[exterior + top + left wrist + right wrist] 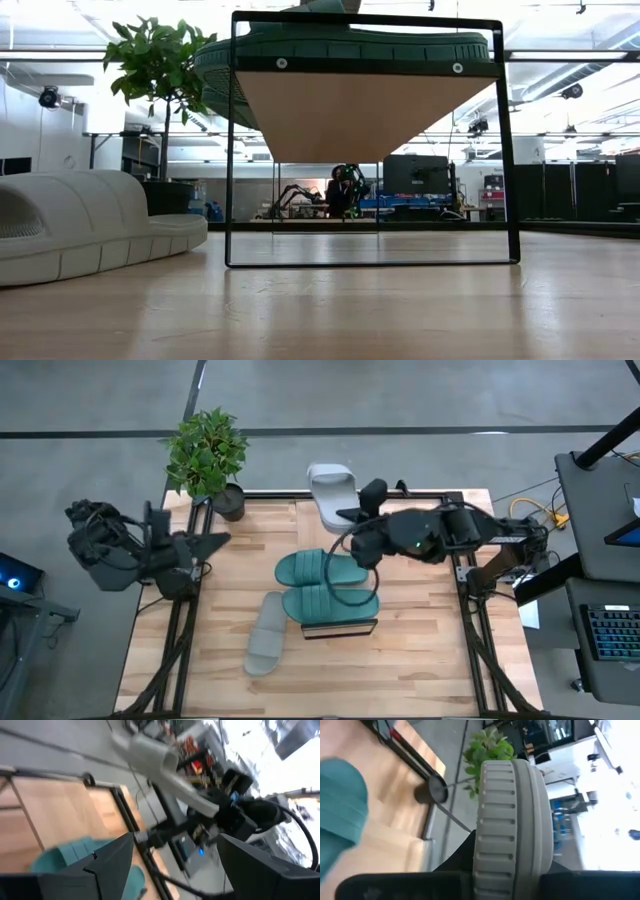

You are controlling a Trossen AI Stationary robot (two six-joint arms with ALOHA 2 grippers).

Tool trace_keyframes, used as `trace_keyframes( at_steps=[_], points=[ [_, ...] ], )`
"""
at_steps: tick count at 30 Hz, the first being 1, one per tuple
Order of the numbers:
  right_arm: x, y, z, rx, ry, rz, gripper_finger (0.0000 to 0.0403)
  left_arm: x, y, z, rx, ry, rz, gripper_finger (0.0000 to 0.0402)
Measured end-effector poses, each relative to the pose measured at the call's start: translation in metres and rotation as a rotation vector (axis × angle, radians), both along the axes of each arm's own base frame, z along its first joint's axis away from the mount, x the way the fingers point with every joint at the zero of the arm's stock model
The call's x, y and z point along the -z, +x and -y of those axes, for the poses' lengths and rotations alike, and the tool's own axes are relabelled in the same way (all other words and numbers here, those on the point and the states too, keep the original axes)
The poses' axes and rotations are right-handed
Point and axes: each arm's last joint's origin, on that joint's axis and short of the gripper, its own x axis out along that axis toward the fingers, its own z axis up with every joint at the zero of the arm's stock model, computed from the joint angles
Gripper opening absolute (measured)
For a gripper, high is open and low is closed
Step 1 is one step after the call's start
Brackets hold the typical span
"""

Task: Pick and place slides into the shelf
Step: Put the left gray slipper on the shelf

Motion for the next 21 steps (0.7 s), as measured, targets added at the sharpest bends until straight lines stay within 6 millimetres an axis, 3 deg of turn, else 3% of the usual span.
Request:
trace_keyframes(
  at_steps=[9, 14, 21],
  points=[
    [0.012, 0.01, -0.015, 0.106, -0.23, -0.11, 0.0048, -0.016, 0.032, -0.004, 0.089, 0.063, 0.045, 0.0273],
    [0.013, 0.008, -0.026, 0.089, -0.238, -0.108, 0.0048, -0.022, 0.046, -0.018, 0.166, 0.082, 0.075, 0.0273],
    [0.01, 0.003, -0.043, 0.078, -0.294, -0.102, 0.0047, -0.013, 0.067, -0.042, 0.193, 0.088, 0.018, 0.0274]
  ],
)
